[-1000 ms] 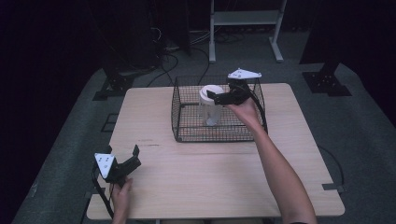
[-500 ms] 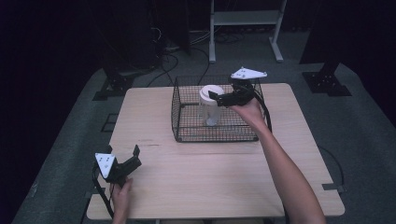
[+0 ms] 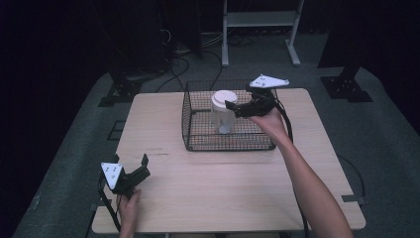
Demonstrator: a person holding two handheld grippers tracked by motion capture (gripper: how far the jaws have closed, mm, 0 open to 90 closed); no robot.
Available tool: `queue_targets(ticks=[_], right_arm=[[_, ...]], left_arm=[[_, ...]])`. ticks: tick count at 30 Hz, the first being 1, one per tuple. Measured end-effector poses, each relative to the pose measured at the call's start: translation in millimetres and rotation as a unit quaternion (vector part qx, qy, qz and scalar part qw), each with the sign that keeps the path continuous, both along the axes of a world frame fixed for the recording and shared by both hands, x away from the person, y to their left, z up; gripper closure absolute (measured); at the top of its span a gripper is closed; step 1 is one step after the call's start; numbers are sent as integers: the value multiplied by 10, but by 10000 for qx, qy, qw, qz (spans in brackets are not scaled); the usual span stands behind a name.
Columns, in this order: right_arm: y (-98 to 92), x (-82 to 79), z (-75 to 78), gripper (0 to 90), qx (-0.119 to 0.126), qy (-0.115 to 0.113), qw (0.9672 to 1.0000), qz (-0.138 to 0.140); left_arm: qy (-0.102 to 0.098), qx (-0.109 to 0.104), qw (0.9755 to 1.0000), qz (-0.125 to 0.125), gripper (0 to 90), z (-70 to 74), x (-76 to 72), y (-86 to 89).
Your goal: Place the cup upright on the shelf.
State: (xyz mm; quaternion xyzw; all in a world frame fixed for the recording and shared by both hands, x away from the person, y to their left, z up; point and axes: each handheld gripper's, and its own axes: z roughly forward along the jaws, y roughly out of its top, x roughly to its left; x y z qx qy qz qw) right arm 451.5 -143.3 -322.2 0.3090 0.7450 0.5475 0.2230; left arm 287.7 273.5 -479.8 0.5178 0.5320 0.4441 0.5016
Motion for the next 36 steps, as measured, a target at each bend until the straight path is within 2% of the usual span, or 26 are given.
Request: queue_targets(ticks=[8,13,20,27,36], right_arm=[[-58,-90,39,0,127,45,9999,49],[-63,-151,43,0,126,25,9999,58],[-107,-230,3,0,55,109,9999,90],[-198,-375,23,0,52,45,9999,112],[-306,-484,9,0,51,34,10000,77]], left_arm=[[3,8,10000,7,0,-1,2,-2],[1,18,10000,6,0,0,1,-5],[-7,18,10000,7,0,-1,3,-8],[1,21,10000,9,0,-1,3,-9],[10,48,10000,12,0,0,2,-9]])
